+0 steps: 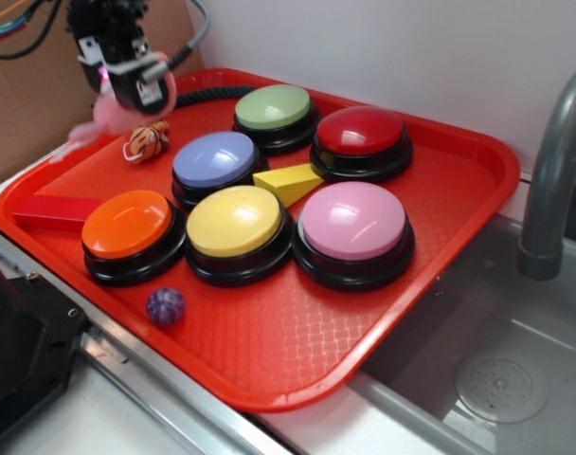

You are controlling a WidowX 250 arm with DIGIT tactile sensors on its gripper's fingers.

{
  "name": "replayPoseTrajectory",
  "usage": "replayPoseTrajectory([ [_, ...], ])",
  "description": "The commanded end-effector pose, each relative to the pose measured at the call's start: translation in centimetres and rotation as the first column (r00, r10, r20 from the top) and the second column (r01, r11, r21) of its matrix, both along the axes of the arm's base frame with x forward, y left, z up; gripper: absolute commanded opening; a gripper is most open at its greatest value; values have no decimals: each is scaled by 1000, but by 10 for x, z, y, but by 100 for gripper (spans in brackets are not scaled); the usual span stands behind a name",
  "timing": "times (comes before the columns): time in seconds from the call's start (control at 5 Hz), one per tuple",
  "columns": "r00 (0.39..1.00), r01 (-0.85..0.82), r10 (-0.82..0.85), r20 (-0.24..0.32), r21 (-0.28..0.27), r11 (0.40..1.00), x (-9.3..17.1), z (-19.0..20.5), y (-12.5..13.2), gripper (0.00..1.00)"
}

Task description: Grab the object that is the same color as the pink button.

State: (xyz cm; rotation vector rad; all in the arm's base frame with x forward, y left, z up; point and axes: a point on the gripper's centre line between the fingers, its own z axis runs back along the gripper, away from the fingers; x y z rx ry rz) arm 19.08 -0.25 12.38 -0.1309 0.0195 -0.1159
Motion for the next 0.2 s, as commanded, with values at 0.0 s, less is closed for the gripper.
replayPoseTrajectory([
  [0.0,991,62,-44,-127,138,988,-6,17,-21,100],
])
